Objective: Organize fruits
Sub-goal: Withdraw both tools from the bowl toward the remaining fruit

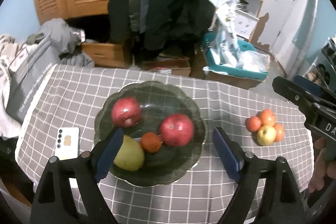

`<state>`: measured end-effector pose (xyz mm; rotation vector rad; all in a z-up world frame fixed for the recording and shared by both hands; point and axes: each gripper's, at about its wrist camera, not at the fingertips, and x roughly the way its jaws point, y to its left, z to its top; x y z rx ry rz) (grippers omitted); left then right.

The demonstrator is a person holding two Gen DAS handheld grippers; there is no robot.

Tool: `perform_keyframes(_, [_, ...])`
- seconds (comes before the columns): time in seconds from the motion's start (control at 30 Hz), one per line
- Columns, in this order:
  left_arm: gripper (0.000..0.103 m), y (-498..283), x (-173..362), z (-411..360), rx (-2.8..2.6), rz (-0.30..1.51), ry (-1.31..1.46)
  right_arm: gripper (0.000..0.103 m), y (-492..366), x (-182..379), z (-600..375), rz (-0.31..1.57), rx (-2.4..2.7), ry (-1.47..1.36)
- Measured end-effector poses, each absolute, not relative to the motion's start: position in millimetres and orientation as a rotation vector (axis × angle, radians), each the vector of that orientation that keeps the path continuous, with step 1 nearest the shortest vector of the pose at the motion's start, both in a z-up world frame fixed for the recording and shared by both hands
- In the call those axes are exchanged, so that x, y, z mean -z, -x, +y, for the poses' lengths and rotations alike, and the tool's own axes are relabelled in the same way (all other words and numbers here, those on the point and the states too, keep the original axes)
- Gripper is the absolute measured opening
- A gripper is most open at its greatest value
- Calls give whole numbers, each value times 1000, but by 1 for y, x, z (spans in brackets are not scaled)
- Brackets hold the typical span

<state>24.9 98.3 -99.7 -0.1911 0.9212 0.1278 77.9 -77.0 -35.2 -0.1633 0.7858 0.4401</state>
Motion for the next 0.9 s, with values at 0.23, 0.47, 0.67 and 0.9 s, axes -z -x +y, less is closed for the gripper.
perform_keyframes(0.23, [89,-20,72,73,-86,861,176,86,-57,12,-111,718,-392,160])
perform_keyframes(0.47, [97,-12,46,50,-59,767,142,86,-39,-4,-146,666,-342,134])
perform_keyframes(0.67, [98,-12,36,33,-29,743,123,86,-29,-11,-179,647,-304,104])
perform_keyframes(0.9, [99,-16,29,9,2,725,89,86,-21,-15,-210,623,-254,102])
